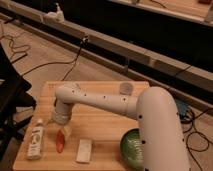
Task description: Place the pepper in the ceramic bowl
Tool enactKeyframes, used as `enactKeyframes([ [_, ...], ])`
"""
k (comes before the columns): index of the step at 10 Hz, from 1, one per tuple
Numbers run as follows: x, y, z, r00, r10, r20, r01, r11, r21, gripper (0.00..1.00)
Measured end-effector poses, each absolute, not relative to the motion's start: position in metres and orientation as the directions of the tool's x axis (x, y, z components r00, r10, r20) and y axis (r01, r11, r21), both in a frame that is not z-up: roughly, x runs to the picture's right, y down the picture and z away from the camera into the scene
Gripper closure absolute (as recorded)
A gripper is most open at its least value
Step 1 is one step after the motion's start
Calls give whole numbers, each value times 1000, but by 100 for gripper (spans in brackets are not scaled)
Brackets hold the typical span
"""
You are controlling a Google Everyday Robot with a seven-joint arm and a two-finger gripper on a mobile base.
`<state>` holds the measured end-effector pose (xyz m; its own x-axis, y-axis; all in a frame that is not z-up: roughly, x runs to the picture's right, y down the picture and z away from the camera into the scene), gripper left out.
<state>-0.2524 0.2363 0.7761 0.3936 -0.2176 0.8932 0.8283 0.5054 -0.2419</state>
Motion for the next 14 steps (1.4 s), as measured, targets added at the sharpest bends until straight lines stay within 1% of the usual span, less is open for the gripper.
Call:
enactKeyframes([
  [4, -247, 259, 795, 402, -133, 906, 813, 508, -286, 20],
  [5, -247, 266, 799, 400, -111, 910, 809, 510, -294, 25],
  [7, -248, 273, 804, 397, -90, 913, 805, 512, -299, 42],
  [10, -246, 273, 810, 395, -79, 915, 799, 521, -300, 75],
  [12, -243, 270, 813, 400, -81, 913, 792, 533, -299, 94],
  [13, -241, 267, 813, 408, -84, 909, 783, 545, -301, 99],
  [14, -237, 262, 814, 422, -82, 903, 772, 555, -310, 100],
])
